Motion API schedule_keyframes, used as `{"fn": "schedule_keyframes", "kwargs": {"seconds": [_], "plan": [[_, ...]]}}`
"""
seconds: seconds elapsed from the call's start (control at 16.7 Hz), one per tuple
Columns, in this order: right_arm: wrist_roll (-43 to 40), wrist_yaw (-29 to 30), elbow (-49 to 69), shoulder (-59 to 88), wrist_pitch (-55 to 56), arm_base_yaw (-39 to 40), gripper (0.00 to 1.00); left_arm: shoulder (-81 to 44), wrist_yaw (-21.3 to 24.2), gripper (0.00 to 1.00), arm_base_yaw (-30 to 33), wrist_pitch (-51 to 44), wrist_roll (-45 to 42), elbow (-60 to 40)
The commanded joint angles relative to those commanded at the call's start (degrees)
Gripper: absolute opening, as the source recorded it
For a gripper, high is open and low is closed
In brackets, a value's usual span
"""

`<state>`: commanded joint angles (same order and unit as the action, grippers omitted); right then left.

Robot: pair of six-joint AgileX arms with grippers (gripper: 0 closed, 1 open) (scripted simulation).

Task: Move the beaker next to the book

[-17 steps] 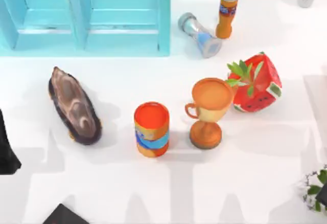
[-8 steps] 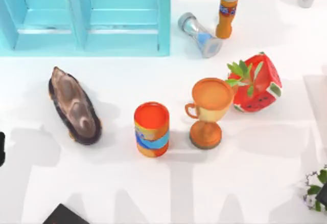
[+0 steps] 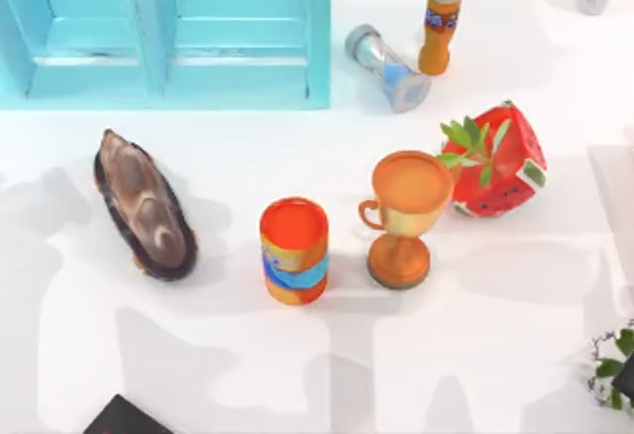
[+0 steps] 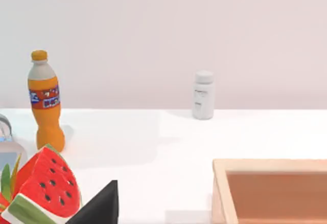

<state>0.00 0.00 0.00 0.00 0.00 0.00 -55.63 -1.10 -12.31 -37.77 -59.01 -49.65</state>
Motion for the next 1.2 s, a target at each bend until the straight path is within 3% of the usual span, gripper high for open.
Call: {"fn": "schedule_keyframes", "kwargs": {"seconds": [0.36,0.66,0.9,1.2], "plan": [[0.0,0.0,0.0,0.0,0.0,0.0,1.0,-30.05,0.4,1.0,-9.54,-19.49,-33.81,-25.82],[0.0,0.0,0.0,0.0,0.0,0.0,1.0,-49.71,0.86,1.0,-16.92,-32.1,-55.73,-42.8],[0.0,0.0,0.0,0.0,0.0,0.0,1.0,-58.32,1.18,1.0,-20.77,-37.36,-65.01,-50.23],[0.0,0.0,0.0,0.0,0.0,0.0,1.0,-59.44,1.23,1.0,-21.35,-38.04,-66.18,-51.22]]}}
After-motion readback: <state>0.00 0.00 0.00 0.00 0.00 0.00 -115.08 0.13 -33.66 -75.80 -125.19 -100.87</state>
